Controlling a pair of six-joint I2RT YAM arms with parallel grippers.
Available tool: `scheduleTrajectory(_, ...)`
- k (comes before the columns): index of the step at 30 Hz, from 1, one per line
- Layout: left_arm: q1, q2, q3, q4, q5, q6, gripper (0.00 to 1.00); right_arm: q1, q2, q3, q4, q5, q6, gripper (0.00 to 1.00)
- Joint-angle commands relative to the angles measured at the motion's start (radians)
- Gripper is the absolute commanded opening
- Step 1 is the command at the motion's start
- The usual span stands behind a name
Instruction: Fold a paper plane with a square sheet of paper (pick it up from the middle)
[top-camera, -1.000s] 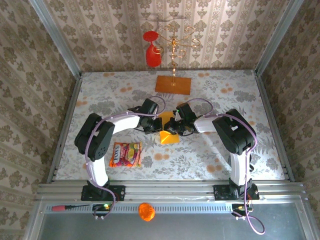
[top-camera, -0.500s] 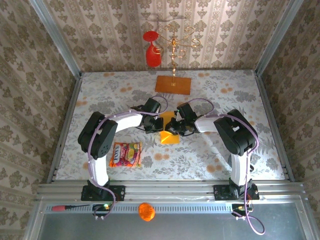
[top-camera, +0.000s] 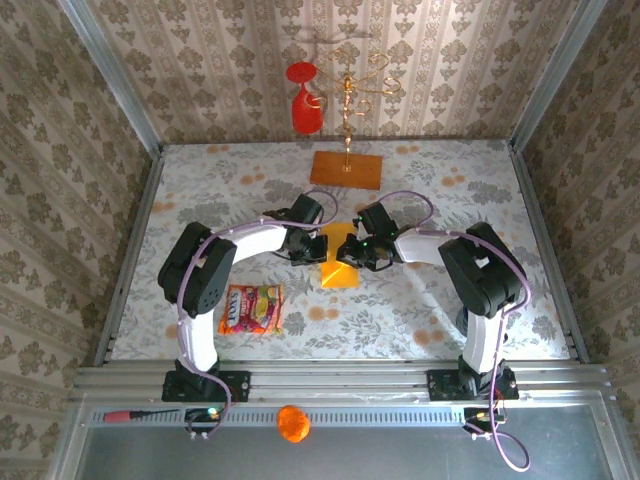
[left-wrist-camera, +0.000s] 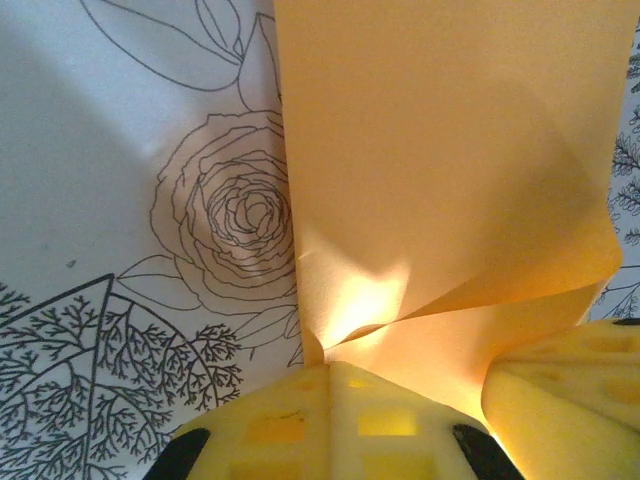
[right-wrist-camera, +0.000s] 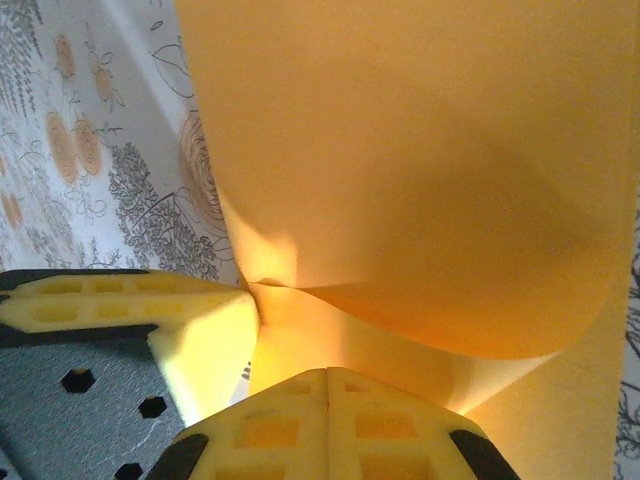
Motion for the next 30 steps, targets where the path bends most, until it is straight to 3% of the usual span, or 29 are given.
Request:
scheduleTrajectory(1,0.001,0.037,0.009,-0.057,-0.034,0.022,0.0,-0.004,0.034,0.037,-0.035,0.024,-0.027,0.0)
scheduleTrajectory(9,0.001,0.044,0.009,-0.073,-0.06,0.016,0.0,-0.005,0.044,-0.023,-0.008,0.066,0.013,0.0)
scheduleTrajectory(22,0.002,0.06,0.009,-0.11,-0.115,0.034,0.0,-0.096,-0.099,-0.196,0.068,0.154,0.073,0.0)
scheduleTrajectory(27,0.001,0.059,0.013,-0.1,-0.098,0.045,0.0,-0.035,-0.183,-0.129,-0.022,0.266,0.004,0.0)
scheduleTrajectory(30,0.002,0.06,0.017,-0.099,-0.094,0.044,0.0,-0.001,-0.184,-0.099,-0.011,0.248,0.0,0.0)
